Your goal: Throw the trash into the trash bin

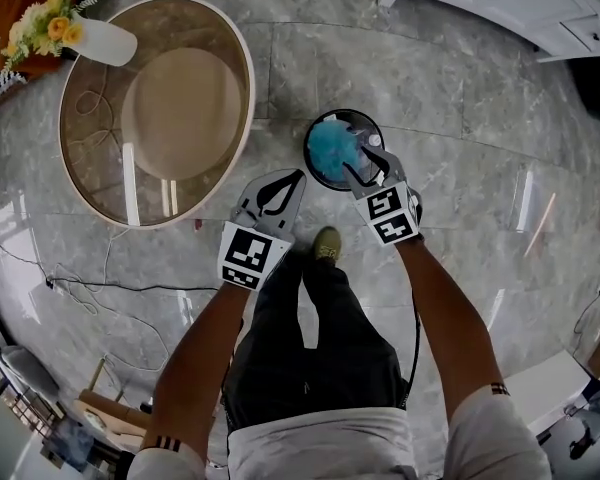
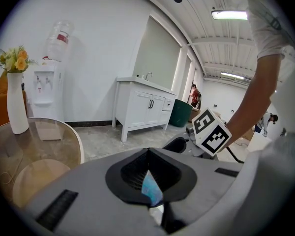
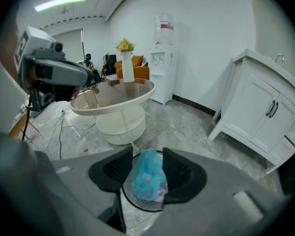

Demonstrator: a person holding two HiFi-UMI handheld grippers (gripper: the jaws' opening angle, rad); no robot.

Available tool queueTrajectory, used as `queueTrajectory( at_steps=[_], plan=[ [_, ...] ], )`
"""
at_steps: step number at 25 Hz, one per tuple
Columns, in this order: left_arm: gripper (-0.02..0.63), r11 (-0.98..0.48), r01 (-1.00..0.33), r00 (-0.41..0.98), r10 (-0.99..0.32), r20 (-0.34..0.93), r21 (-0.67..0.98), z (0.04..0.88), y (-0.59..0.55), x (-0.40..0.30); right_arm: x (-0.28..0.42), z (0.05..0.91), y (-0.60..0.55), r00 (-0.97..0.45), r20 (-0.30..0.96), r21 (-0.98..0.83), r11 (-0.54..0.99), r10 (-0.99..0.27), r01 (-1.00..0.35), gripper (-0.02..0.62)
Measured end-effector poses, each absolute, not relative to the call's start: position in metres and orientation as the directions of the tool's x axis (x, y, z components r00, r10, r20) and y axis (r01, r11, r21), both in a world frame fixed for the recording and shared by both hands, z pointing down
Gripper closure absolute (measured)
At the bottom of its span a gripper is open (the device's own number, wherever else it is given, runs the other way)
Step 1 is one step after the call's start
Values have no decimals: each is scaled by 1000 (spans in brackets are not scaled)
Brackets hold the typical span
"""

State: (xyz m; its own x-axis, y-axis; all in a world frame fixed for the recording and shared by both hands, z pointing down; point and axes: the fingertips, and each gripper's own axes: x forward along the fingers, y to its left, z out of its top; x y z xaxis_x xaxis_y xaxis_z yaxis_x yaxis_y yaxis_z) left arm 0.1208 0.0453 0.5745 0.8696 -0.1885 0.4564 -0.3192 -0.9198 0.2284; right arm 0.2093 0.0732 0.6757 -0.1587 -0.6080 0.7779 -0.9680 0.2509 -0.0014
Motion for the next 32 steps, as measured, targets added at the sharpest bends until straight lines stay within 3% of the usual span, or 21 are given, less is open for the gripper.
queueTrajectory(
  at_steps=[3,9,32],
  plan=[
    [606,-924,-307,873,-179,454,228,571,45,125,210,661,70,-158,750,-2,237,-642,-972,426],
    [606,-931,-294,886,-181,427,216,549,39,134,206,602,57,-166,649,-1,217,-742,-976,594],
    [606,-941,-296,952,-277,132,166,326,23,138,167,342,41,-238,233,-96,221,-943,-971,594]
  ],
)
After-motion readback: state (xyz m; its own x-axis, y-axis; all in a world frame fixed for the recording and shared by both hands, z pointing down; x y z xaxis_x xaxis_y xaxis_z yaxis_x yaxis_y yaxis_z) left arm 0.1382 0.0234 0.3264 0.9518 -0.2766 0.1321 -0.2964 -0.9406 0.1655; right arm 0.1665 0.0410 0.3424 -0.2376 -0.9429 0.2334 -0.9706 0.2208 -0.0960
